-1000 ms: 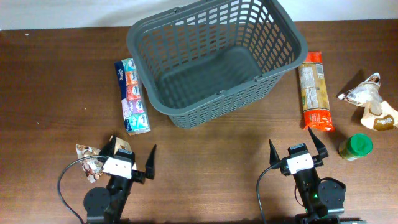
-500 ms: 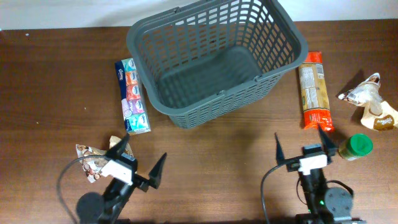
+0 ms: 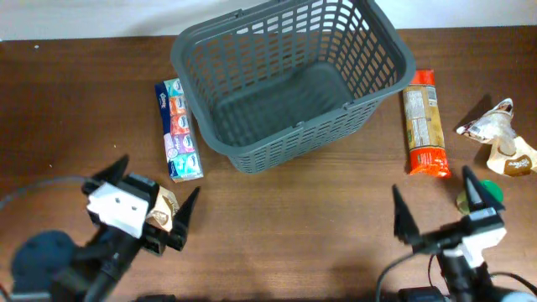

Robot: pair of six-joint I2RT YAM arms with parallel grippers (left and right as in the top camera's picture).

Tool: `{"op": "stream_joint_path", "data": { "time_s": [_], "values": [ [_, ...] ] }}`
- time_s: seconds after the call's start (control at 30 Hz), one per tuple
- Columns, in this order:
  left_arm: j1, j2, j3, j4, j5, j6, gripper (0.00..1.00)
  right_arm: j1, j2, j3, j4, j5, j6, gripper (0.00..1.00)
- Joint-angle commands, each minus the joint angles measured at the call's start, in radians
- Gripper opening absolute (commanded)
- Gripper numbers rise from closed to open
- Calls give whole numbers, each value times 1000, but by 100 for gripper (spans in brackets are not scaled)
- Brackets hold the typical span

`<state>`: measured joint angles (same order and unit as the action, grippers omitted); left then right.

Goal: Pack container
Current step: 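Reach both grippers to the left and right rims of the grey basket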

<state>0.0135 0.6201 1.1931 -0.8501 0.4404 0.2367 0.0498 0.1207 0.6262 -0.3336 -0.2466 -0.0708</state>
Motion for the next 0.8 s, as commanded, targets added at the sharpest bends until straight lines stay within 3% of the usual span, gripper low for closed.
{"op": "stream_joint_path", "data": {
  "time_s": [0.0, 0.13, 0.23, 0.5, 0.67, 0.77],
  "values": [
    [2, 53, 90, -12, 124, 40, 99, 9, 3, 50, -13, -252, 66, 99],
    [2, 135, 225, -98, 51, 43, 99, 9, 28, 114, -38, -254, 106, 99],
    [2, 235, 384, -263, -45, 77, 99, 9, 109, 227, -150, -209, 106, 99],
    [-9, 643, 970, -813, -59, 147, 99, 9, 619, 843, -580, -232, 106, 99],
    [-22, 755, 1084, -807, 18, -24, 99, 9, 905, 1221, -818, -356, 106, 99],
    [-22, 788, 1084, -785, 20, -51, 99, 9, 998, 1288, -896, -374, 106, 99]
  ]
}}
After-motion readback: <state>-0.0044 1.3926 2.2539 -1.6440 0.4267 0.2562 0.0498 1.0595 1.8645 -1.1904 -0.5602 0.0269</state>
